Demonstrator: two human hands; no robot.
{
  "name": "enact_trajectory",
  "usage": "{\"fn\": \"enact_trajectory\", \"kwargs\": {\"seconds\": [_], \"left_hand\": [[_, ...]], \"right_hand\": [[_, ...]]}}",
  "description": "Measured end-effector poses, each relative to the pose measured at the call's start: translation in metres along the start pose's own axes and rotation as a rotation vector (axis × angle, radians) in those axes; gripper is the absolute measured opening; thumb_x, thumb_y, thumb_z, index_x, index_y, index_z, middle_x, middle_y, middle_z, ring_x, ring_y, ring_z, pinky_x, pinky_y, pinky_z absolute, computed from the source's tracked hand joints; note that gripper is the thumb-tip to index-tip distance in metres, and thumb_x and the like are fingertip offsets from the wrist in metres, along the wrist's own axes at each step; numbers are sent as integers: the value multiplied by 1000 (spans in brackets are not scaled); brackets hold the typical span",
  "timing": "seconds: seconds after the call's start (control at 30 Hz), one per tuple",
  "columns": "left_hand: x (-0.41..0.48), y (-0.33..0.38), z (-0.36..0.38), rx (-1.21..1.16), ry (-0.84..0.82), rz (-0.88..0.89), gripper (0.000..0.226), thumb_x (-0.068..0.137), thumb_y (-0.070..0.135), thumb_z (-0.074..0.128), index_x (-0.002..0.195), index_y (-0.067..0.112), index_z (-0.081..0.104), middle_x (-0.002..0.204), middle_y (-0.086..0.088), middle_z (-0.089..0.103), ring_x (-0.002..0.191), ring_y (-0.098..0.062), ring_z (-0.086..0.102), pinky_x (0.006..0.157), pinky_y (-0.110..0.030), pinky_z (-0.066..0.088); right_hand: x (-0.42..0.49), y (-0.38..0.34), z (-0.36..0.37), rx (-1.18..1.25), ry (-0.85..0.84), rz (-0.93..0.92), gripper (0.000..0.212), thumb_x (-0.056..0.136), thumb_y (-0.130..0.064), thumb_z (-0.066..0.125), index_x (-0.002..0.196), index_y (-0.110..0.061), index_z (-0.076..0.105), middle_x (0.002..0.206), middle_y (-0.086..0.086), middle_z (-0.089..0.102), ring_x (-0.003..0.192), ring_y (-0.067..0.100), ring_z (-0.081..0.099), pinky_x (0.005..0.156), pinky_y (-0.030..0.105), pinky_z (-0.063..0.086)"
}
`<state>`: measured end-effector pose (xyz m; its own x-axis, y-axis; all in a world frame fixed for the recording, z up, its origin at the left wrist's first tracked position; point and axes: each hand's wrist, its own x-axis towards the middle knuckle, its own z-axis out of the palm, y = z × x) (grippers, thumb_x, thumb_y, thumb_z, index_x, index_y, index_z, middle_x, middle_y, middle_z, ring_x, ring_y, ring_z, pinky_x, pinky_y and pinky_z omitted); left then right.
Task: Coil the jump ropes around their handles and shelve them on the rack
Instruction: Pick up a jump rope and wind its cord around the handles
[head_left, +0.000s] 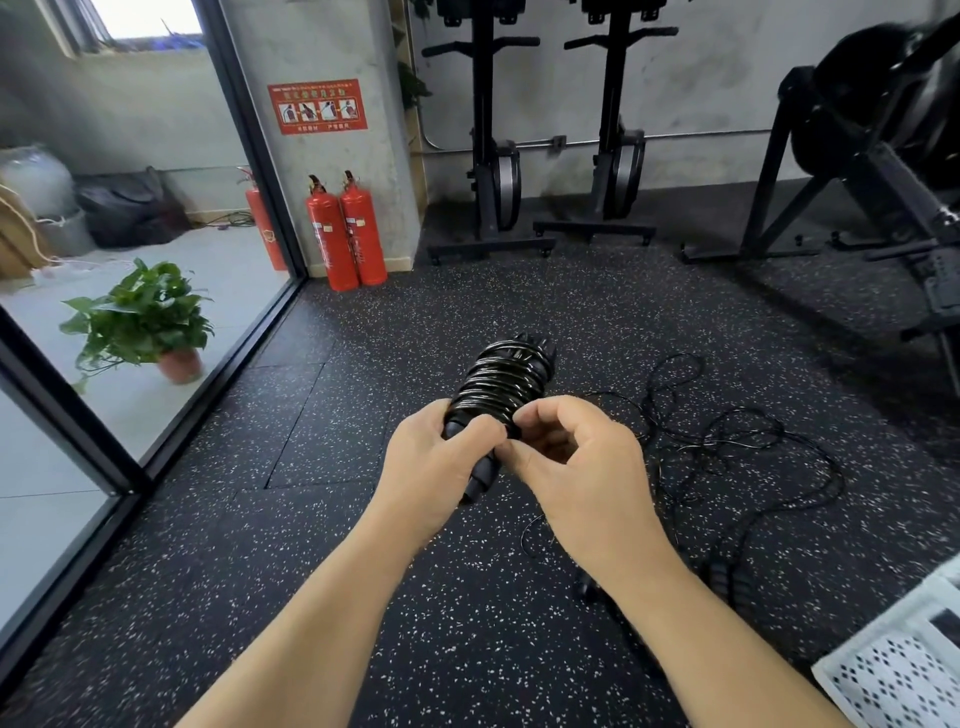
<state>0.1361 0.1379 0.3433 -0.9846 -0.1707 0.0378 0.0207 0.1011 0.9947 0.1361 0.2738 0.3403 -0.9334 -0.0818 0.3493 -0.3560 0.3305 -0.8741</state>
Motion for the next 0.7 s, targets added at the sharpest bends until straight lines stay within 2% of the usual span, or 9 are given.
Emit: {"fn": "enact_trajectory", "kwargs": {"seconds": [0.1, 0.23, 0.33, 0.5, 0.6, 0.7], "left_hand": [[-1, 0, -1, 15, 5, -26, 27, 61, 20, 60, 82, 4, 54, 50, 0, 50, 41, -13, 42, 38, -22, 33], [-1, -1, 0, -10, 35, -60, 42, 60, 20, 58, 101, 11, 60, 53, 0, 54, 42, -13, 44, 39, -21, 34], [-1, -1, -2, -10, 25, -63, 49, 59, 20, 58, 107, 12, 61, 62, -8, 57, 44, -15, 45, 40, -21, 34], [-2, -1, -3, -69, -4, -42, 44, 63, 19, 61, 105, 7, 61, 60, -2, 59, 43, -11, 46, 38, -22, 35], [-4, -1, -4, -55, -37, -16, 41, 66, 22, 62, 103, 7, 62, 64, 0, 59, 48, -10, 49, 43, -21, 39], [-5, 2, -6, -113, -101, -42, 23, 77, 16, 58, 98, 6, 59, 61, 0, 52, 47, -9, 45, 43, -19, 37]], "right_hand": [[1, 0, 1, -10, -50, 22, 18, 79, -21, 78, 90, -21, 64, 87, -10, 62, 75, 5, 59, 73, 27, 53], [-1, -1, 4, -30, -42, -1, 17, 78, -19, 77, 85, -21, 62, 85, -10, 60, 73, 6, 57, 71, 30, 52], [-2, 0, 6, -49, -29, -22, 15, 79, -19, 77, 82, -21, 62, 82, -10, 61, 72, 7, 58, 70, 33, 52], [-6, -2, 10, -51, 25, -81, 17, 82, -15, 75, 92, -24, 65, 88, -13, 61, 77, 4, 61, 73, 30, 53], [-5, -2, 11, -95, 45, -125, 17, 83, -10, 73, 89, -22, 63, 86, -14, 59, 75, 4, 59, 70, 30, 52], [-6, -3, 12, -129, 78, -171, 15, 82, -9, 73, 88, -19, 63, 84, -14, 58, 72, 6, 58, 67, 32, 51]]}}
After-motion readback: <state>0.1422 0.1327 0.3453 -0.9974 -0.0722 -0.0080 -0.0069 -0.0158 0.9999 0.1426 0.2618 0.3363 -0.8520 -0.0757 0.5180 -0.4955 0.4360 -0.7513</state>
